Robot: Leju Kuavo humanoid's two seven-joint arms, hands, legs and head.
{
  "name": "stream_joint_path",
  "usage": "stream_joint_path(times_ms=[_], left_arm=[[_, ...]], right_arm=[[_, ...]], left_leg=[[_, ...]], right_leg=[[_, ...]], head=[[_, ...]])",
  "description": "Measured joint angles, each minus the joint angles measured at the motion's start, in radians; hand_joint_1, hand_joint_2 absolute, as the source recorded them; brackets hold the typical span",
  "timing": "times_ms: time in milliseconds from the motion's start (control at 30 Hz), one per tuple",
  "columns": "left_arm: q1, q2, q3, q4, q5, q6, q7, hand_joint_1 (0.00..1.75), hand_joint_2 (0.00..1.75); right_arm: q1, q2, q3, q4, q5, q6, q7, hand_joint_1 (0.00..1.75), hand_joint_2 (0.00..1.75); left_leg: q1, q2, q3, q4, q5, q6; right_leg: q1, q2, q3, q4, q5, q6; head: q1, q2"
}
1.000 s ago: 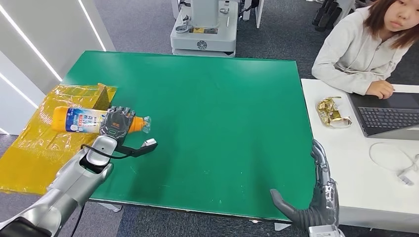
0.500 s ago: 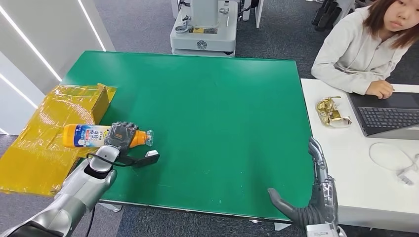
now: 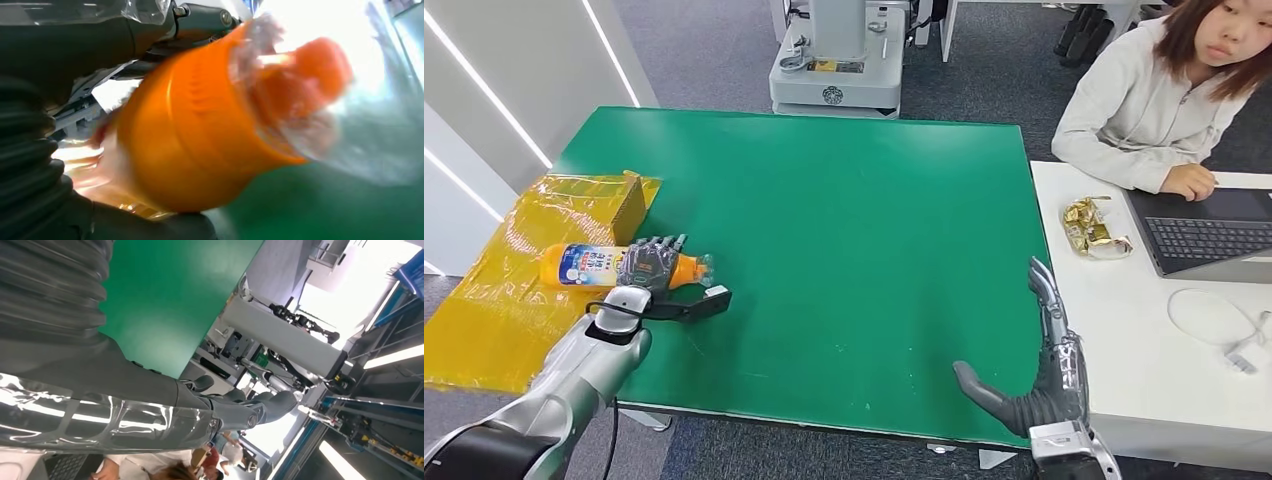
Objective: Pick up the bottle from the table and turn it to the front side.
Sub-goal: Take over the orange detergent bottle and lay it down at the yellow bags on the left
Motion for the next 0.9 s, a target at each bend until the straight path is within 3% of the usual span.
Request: stream_joint_path(times_ms=[233,433,633,733,900], left_arm=[[-0.006,0.001,0.017,0.026,0.001,0.047,-0.021,0.0,1.75],[-0.004,-0.002,0.05,0.032,0.057,0.109,-0.173,0.0,1.75],[-0.002,-0.008,0.074,0.032,0.103,0.131,-0.225,0.0,1.75],[0.016,-0.025,0.091,0.02,0.241,0.163,-0.335,0.0,1.75],[0.13,-0.111,0.142,-0.149,0.724,0.19,-0.569,0.0,1.75]], right_arm=[[-0.016,0.0,0.014,0.019,-0.004,-0.003,0.0,0.0,1.75],[-0.032,0.0,0.017,0.033,-0.024,-0.004,0.001,0.0,1.75],[-0.039,0.0,0.018,0.036,-0.03,-0.003,0.002,0.0,1.75],[-0.041,0.0,0.018,0.037,-0.038,0.001,0.008,0.0,1.75],[-0.041,0.0,0.018,0.038,-0.071,0.007,0.0,0.0,1.75]], left_leg=[[0.0,0.0,0.0,-0.001,0.001,-0.001],[0.0,-0.002,0.0,-0.001,0.001,-0.002],[0.0,-0.002,-0.001,-0.001,0.001,-0.002],[-0.001,-0.002,-0.001,-0.001,0.001,-0.002],[-0.001,-0.002,-0.002,0.0,0.001,-0.001]], right_leg=[[0.0,0.0,0.0,0.0,0.0,0.0],[0.0,-0.002,0.0,0.0,0.0,0.0],[0.0,-0.002,0.0,0.0,0.0,0.0],[0.0,-0.002,-0.001,-0.001,0.0,0.0],[-0.001,-0.002,-0.001,-0.002,0.0,0.0]], head=[[0.0,0.0],[0.0,0.0],[0.0,0.0],[0.0,0.0],[0.0,0.0]])
